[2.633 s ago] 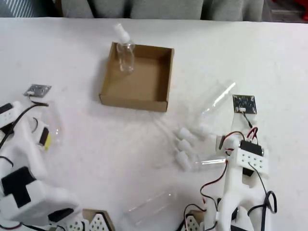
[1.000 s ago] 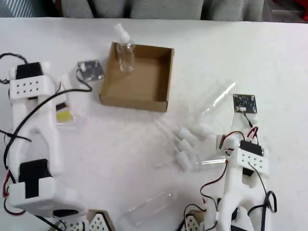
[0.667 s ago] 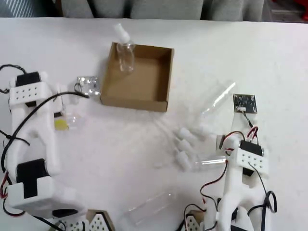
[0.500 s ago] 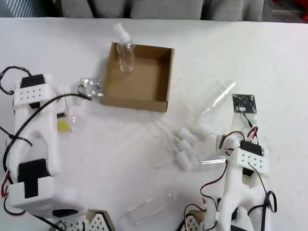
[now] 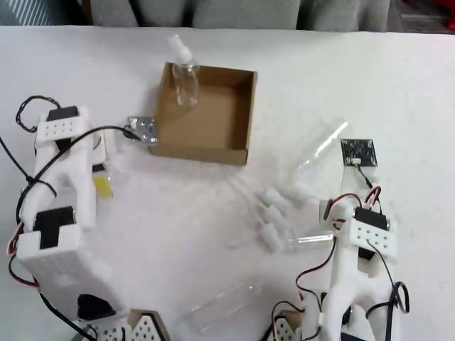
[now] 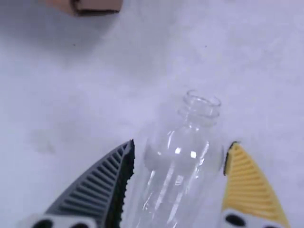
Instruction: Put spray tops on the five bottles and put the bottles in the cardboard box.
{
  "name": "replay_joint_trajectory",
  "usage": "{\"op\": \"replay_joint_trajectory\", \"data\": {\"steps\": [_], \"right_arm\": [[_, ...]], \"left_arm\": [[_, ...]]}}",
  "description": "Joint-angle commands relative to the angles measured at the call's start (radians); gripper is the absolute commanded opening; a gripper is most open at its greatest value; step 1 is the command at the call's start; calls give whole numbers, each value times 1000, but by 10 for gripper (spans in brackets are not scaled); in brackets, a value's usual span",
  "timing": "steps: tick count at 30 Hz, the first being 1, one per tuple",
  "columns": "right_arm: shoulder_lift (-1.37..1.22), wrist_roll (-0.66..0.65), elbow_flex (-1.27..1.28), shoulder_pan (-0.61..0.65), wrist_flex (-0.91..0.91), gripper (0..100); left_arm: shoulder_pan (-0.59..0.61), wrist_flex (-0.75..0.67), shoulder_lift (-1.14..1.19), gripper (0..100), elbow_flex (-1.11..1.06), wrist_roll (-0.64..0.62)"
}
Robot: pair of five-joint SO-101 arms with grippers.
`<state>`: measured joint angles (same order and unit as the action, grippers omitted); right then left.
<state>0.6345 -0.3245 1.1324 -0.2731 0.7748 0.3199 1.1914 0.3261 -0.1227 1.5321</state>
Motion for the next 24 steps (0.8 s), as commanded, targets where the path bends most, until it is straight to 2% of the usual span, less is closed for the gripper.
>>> {"op": "replay_joint_trajectory", "data": {"steps": [1, 11, 17, 20, 22, 24], "right_arm": [[16, -12, -5, 12, -15, 17], [16, -14, -5, 12, -15, 17], [16, -14, -5, 12, -15, 17], [16, -12, -5, 12, -15, 17], [16, -12, -5, 12, -13, 17], [16, -11, -5, 12, -13, 17]], "left_arm": [[-18, -15, 16, 298, 51, 5], [-30, -17, 113, 286, 60, 5], [-33, 51, 105, 11, 61, 5], [-30, 144, 87, 44, 87, 2], [-33, 221, 65, 42, 126, -55], [-53, 290, 50, 37, 180, -192]]}}
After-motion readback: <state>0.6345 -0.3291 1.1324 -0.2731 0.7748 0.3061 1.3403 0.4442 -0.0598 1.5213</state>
